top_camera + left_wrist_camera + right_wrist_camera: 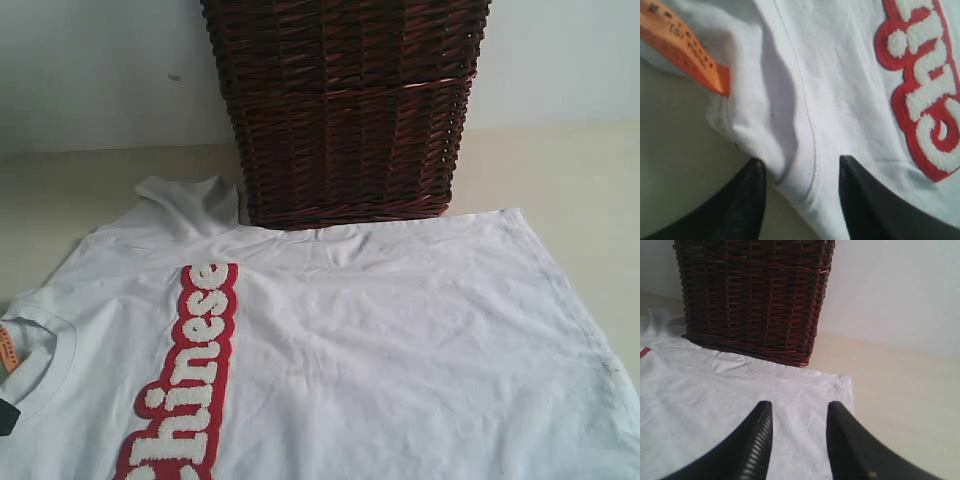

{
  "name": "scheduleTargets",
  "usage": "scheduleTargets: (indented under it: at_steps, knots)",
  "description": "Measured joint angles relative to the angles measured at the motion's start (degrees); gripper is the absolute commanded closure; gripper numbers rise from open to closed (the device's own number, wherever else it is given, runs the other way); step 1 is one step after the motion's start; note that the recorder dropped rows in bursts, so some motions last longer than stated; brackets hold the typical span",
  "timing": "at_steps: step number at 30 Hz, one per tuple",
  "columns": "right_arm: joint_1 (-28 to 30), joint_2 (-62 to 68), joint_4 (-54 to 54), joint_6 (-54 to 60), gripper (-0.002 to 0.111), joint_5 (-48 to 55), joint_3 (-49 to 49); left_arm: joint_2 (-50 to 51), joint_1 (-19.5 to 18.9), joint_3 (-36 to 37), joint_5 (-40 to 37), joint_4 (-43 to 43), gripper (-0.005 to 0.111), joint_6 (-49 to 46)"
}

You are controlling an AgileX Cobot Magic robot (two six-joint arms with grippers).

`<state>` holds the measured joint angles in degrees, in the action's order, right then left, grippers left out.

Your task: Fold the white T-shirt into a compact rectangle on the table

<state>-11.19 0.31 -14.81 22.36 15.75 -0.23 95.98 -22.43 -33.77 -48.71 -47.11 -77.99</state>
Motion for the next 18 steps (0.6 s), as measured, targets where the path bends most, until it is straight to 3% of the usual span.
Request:
scheduleTargets:
  at_steps: [5, 7, 10, 18]
  knots:
    - [0.0, 0.0, 0.0, 0.0, 0.072, 0.0, 0.0, 0.0, 0.0, 0.0, 0.9, -0.9, 0.066, 0.0]
    - [0.0, 0.0, 0.0, 0.0, 0.072, 0.0, 0.0, 0.0, 0.0, 0.1, 1.7, -1.6, 0.078, 0.0]
    - [0.0, 0.0, 0.0, 0.0, 0.072, 0.0, 0.0, 0.0, 0.0, 0.1, 1.9, -2.5, 0.104, -0.6]
    - [0.0, 0.0, 0.0, 0.0, 0.072, 0.0, 0.0, 0.0, 0.0, 0.1, 1.7, -2.8, 0.107, -5.4]
